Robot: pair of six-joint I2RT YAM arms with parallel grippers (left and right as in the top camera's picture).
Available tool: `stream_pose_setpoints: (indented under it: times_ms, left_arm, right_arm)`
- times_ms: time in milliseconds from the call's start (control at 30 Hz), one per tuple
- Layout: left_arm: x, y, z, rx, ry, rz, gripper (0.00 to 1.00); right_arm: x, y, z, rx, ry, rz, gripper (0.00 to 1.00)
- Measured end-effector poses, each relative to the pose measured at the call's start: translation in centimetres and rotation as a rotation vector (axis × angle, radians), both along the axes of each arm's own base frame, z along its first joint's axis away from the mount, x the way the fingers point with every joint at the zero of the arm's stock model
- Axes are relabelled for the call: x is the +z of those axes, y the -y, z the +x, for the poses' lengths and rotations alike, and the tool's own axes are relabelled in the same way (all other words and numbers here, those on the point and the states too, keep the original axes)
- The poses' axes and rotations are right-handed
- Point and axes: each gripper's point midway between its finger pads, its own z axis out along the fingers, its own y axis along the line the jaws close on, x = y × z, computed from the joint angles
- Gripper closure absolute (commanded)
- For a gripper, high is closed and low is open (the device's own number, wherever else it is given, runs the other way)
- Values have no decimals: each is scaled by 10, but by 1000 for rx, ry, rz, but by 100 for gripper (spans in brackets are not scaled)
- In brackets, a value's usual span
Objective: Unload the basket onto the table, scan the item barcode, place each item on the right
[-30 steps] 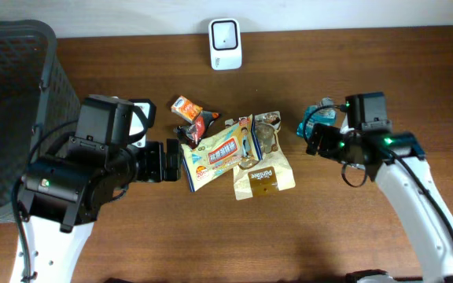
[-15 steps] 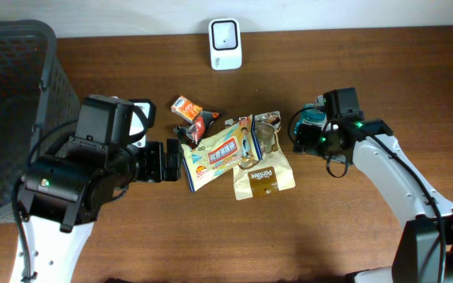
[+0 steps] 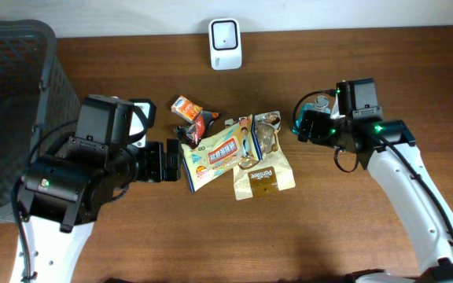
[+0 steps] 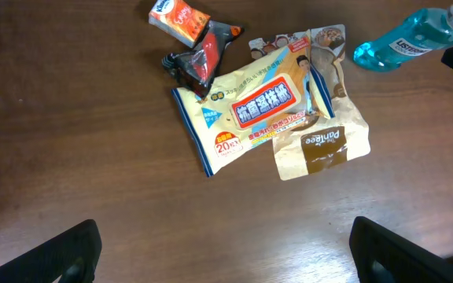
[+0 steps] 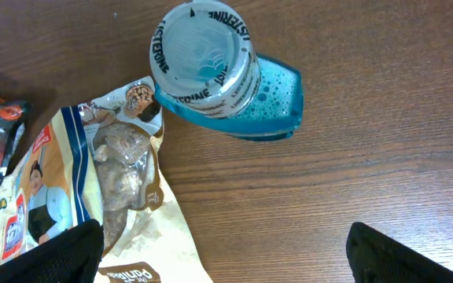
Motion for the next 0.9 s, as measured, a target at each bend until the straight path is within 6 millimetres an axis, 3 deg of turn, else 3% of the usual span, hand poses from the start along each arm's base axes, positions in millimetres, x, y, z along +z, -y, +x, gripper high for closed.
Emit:
stream_pose_setpoints:
  times_ms: [133, 333, 567, 767, 900]
  left_arm:
    - [0, 0, 0, 0, 0, 0, 1]
    - [0, 0, 0, 0, 0, 0, 1]
    - [0, 0, 0, 0, 0, 0, 1]
    - [0, 0, 0, 0, 0, 0, 1]
    - [0, 0, 0, 0, 0, 0, 1]
  right_arm:
    - [4, 6, 6, -21, 31, -33, 0]
    - [16, 14, 22, -60, 107, -65, 31]
    - [18, 10, 38, -81, 156, -53, 31]
    - [19, -12, 49, -38, 203, -54, 32]
    - [20, -5, 51, -72, 219, -126, 31]
